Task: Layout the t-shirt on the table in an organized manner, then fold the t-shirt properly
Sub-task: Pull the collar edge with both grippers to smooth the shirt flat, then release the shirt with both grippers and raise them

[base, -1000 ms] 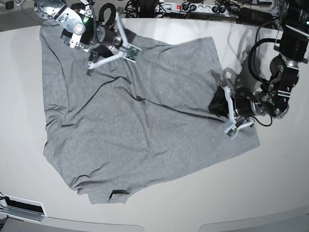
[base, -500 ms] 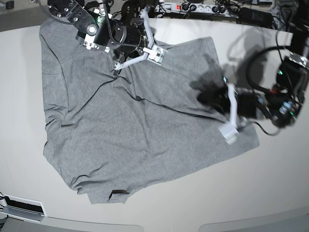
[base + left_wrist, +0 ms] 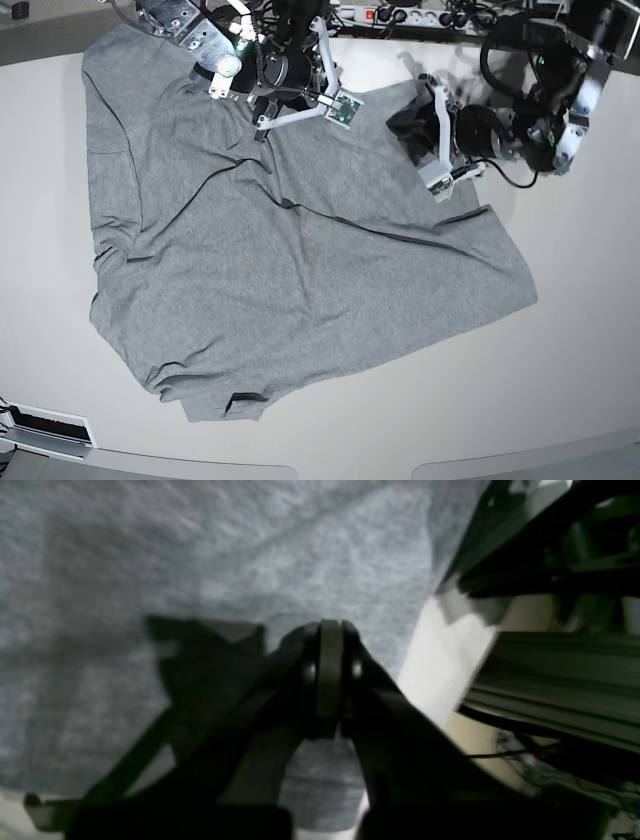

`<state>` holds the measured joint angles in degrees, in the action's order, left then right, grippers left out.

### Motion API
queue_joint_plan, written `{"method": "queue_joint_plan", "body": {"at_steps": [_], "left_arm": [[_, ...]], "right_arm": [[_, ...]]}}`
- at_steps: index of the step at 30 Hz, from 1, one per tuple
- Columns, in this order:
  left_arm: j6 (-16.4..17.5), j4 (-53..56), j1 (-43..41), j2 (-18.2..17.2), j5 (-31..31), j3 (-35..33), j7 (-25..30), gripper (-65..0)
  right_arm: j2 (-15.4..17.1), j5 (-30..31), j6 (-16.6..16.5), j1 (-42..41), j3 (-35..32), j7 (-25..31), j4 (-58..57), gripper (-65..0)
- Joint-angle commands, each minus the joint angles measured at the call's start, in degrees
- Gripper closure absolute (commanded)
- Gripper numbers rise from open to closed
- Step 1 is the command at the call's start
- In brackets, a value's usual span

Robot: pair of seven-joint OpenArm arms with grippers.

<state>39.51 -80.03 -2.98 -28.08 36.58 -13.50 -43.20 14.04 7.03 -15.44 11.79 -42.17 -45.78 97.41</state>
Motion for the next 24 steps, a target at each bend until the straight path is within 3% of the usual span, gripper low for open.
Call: {"method": "queue_joint_plan", "body": {"at_steps": [1, 6, 12, 18, 22, 24], "left_arm": [[0.49, -0.83, 0.02, -0.31, -0.76, 0.31, 2.64, 0.0], [0.49, 0.0, -0.26, 0.17, -7.13, -0.11, 9.01, 0.0], [0.49, 6.49, 0.87, 3.08, -12.72, -0.13, 15.3, 0.0], [0.49, 17.94, 4.96, 4.9, -18.58, -2.54, 22.08, 0.0], [0.49, 19.39, 8.39, 4.9, -19.19, -4.52, 21.16, 0.0], [0.49, 19.39, 9.77, 4.9, -19.02, -4.9, 20.41, 0.0]], "right_arm": [[-0.24, -0.87, 1.49, -0.39, 0.22, 1.14, 0.68, 0.0], [-0.22, -3.04, 6.27, -0.37, 0.22, 1.16, 0.66, 0.0], [-0.24, -2.99, 9.25, -0.35, 0.22, 0.57, 0.66, 0.0], [-0.22, -2.8, 4.81, 0.68, 0.22, 0.83, 0.55, 0.0], [-0.22, -2.86, 0.79, 1.51, 0.22, 1.2, 0.55, 0.0], [-0.15, -3.02, 0.35, 1.88, 0.22, 1.18, 0.55, 0.0]]}}
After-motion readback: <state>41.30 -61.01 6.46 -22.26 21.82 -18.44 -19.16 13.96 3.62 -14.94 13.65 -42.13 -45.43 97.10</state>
